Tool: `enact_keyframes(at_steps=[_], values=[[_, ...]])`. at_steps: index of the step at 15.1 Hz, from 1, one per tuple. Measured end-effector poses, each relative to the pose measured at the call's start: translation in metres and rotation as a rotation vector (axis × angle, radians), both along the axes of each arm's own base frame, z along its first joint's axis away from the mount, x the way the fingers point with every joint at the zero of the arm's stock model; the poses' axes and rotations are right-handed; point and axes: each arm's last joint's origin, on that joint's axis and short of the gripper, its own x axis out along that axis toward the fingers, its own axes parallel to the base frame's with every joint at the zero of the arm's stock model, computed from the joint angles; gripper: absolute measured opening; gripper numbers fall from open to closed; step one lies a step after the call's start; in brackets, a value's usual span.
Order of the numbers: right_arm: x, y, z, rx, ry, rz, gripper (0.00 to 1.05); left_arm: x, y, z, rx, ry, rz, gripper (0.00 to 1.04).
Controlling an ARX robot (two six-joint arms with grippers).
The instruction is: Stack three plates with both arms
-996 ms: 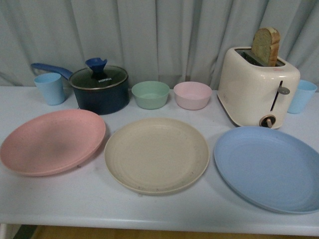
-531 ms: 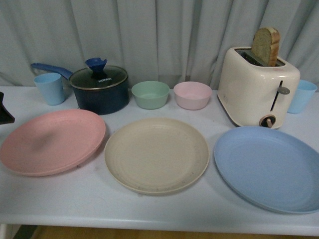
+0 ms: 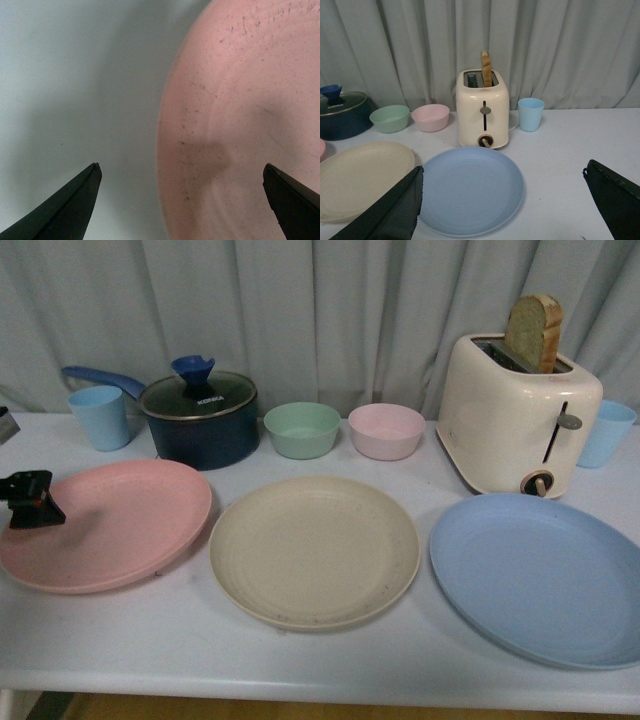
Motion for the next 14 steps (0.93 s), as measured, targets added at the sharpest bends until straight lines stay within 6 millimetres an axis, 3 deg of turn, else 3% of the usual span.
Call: enact_keyframes(at_steps=[2, 7, 9, 11, 14], values=[[0.000, 0.000, 0.000, 0.000, 0.000, 0.000, 0.98, 0.004, -0.003, -0.009, -0.002, 0.019, -0.015, 0.79], [0.000, 0.000, 0.000, 0.000, 0.000, 0.000, 0.98, 0.010, 0.010, -0.004, -0.022, 0.018, 0.018, 0.23], [0.000, 0.000, 0.000, 0.000, 0.000, 0.000, 0.98, 0.013, 0.011, 0.001, -0.045, 0.006, 0.036, 0.06], [0.000, 0.000, 0.000, 0.000, 0.000, 0.000, 0.98, 0.012, 0.011, 0.013, -0.072, -0.009, 0.058, 0.03], [0.000, 0.000, 0.000, 0.000, 0.000, 0.000, 0.98, -0.003, 0.003, 0.053, -0.025, -0.055, 0.090, 0.03]])
